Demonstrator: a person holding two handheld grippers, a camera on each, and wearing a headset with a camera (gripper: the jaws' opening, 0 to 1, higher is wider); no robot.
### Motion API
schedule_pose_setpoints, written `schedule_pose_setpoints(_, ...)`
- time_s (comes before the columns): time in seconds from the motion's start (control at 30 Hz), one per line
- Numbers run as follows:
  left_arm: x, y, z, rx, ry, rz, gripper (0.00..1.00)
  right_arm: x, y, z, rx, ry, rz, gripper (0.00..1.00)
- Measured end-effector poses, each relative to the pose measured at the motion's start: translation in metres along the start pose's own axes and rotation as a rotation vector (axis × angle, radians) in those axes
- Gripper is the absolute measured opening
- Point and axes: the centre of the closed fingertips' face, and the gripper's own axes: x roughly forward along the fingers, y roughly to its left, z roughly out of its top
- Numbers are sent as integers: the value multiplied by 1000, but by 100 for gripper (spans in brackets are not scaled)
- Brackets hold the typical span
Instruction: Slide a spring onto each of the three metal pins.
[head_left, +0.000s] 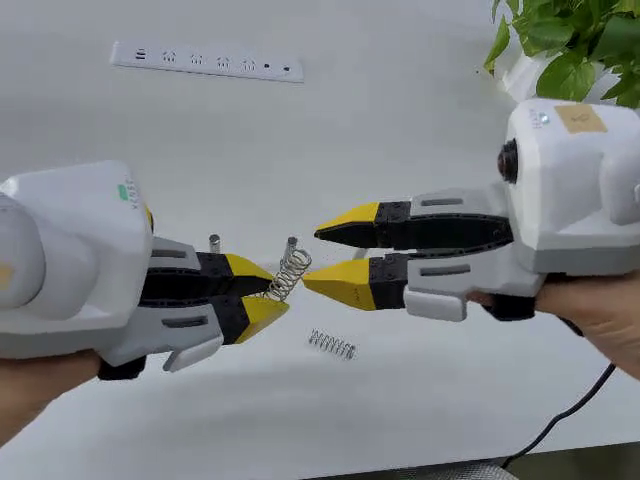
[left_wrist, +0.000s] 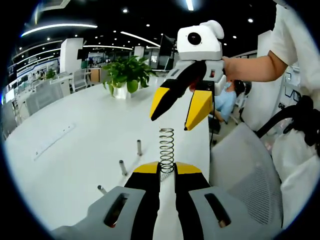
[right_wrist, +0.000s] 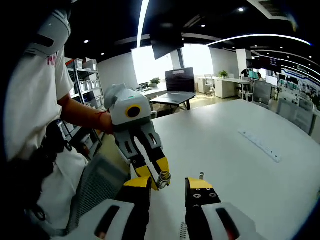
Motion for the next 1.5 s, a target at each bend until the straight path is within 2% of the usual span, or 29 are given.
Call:
schedule_pose_setpoints(0.37,4,-9,-1,46,30,-36,7,1,13,-3,-197,229,179,23)
schedule_pose_setpoints(0.63,8,-15,-3,86,62,-66,7,8,23,-10,-284,325,247,20)
schedule_pose_setpoints(0.77,10,-18,-2,92,61,-76,7,14,28,-16,-303,356,271,18)
schedule_pose_setpoints(1.03,13,-23,1,94,54,-87,7,15,22,-29,-335,409,274,12)
schedule_pose_setpoints(1.5,13,-25,1,92,49,-90,7,16,23,-36,-336,435,292,8)
